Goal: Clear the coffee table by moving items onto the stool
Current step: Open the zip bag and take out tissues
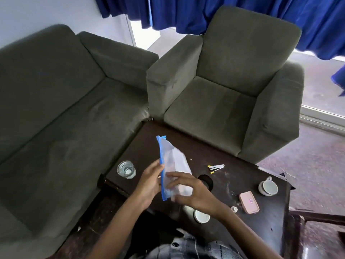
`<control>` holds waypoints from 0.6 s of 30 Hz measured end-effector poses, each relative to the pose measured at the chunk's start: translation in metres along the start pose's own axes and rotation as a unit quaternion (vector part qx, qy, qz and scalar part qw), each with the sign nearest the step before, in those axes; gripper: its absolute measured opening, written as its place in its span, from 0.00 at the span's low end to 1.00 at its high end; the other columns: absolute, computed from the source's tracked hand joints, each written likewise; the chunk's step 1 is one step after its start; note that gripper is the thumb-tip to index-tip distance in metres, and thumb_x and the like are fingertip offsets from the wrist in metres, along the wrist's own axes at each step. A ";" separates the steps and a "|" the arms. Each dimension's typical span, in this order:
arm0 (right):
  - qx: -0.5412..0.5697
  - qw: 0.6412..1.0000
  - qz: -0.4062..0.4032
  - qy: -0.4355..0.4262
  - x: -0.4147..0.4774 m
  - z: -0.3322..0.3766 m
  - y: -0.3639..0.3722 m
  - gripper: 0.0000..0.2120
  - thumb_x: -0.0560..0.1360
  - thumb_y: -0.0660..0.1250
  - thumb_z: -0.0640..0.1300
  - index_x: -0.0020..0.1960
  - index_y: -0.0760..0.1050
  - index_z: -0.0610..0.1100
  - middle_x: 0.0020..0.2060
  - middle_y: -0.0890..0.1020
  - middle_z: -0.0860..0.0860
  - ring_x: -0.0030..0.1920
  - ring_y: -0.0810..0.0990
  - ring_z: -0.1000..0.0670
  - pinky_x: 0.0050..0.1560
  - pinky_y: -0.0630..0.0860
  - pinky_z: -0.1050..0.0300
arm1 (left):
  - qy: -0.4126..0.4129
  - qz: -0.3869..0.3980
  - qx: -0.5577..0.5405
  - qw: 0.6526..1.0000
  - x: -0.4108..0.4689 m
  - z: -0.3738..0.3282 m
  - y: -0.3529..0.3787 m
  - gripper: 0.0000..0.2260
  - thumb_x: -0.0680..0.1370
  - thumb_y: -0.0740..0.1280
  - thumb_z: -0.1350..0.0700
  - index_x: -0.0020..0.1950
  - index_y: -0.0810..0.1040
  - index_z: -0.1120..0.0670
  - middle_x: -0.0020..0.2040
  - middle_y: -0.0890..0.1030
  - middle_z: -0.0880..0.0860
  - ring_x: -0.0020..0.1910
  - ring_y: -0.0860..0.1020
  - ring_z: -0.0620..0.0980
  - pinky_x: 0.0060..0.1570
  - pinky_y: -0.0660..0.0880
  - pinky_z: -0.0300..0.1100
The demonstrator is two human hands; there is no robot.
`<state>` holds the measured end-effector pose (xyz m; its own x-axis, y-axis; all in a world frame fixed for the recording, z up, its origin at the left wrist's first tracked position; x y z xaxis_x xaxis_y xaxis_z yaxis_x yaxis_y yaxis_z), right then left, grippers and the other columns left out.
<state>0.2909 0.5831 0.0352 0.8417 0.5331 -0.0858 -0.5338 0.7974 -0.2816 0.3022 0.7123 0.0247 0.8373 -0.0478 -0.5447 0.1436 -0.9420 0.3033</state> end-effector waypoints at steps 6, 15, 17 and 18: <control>0.152 0.944 -0.249 0.154 0.057 0.007 -0.007 0.08 0.69 0.67 0.32 0.41 0.79 0.44 0.41 0.82 0.49 0.42 0.81 0.49 0.46 0.76 0.59 | -0.017 0.026 0.051 0.998 0.035 -0.024 -0.030 0.13 0.79 0.60 0.61 0.63 0.73 0.60 0.52 0.81 0.59 0.46 0.80 0.56 0.53 0.76 0.54; 0.226 0.875 -0.363 0.226 0.101 0.026 0.021 0.03 0.72 0.69 0.37 0.43 0.76 0.43 0.39 0.78 0.49 0.40 0.77 0.52 0.43 0.79 0.56 | -0.045 0.153 0.123 0.979 0.065 -0.065 -0.054 0.10 0.80 0.60 0.58 0.57 0.79 0.53 0.45 0.84 0.50 0.43 0.82 0.47 0.45 0.78 0.43; 0.257 0.858 -0.377 0.236 0.102 0.025 0.025 0.05 0.72 0.70 0.38 0.44 0.75 0.40 0.39 0.78 0.47 0.40 0.78 0.51 0.41 0.79 0.59 | -0.061 0.175 0.135 0.973 0.066 -0.065 -0.056 0.10 0.80 0.59 0.56 0.55 0.80 0.51 0.44 0.84 0.51 0.42 0.82 0.47 0.41 0.79 0.43; 0.261 0.853 -0.383 0.240 0.102 0.026 0.026 0.06 0.72 0.71 0.39 0.45 0.75 0.40 0.39 0.78 0.47 0.40 0.78 0.51 0.40 0.79 0.60 | -0.061 0.181 0.141 0.971 0.066 -0.066 -0.056 0.09 0.80 0.60 0.57 0.53 0.80 0.49 0.43 0.84 0.50 0.40 0.81 0.47 0.39 0.80 0.41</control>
<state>0.3613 0.6652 0.0436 0.8302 -0.2771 -0.4838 0.3284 0.9443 0.0227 0.3841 0.7841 0.0236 0.7350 -0.4152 -0.5361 -0.3127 -0.9091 0.2753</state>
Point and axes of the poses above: each hand's wrist, its own x-axis towards the middle knuckle, its own y-axis out of the palm, z = x × y, the point moved 6 cm from there along x, towards the middle knuckle
